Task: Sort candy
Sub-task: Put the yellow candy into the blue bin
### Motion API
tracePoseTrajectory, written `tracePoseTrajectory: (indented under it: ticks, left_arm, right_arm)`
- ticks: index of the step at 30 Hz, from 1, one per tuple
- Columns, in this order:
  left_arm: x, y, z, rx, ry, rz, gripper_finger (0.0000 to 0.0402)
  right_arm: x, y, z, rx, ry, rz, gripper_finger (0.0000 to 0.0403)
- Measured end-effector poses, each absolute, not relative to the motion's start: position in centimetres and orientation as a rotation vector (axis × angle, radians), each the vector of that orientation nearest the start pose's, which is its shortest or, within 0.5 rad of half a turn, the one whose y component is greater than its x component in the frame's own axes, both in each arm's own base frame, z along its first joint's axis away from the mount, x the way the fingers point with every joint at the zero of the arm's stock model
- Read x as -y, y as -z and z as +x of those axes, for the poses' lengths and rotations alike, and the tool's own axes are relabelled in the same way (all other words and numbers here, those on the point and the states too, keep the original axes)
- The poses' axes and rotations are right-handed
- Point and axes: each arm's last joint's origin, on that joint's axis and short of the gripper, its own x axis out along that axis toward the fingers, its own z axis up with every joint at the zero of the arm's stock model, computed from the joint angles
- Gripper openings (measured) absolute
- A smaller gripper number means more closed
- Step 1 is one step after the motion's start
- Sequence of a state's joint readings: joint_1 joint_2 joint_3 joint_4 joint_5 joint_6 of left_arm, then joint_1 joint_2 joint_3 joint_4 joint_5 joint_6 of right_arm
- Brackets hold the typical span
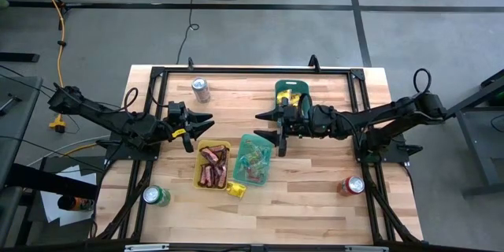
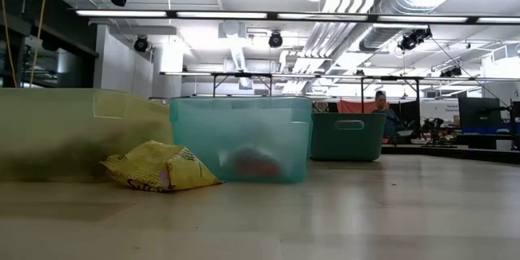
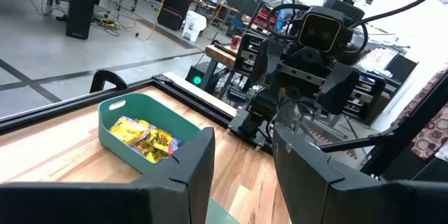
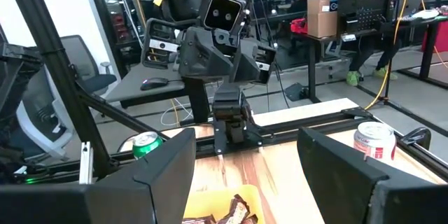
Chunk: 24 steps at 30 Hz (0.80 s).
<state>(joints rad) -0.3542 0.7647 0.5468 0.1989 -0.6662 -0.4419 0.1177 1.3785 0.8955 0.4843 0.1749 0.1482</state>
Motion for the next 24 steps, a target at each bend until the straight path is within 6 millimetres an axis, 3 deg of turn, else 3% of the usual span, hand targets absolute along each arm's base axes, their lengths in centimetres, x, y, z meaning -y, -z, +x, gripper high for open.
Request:
tracePoseTrajectory:
  ticks: [24]
  left_arm:
    - [4.29, -29.09, 16.77, 0.059, -0.309, -0.433, 0.0131]
  right_arm:
    - [-3.15, -29.90, 30.91, -0.026, 0.058, 0.152, 0.0245]
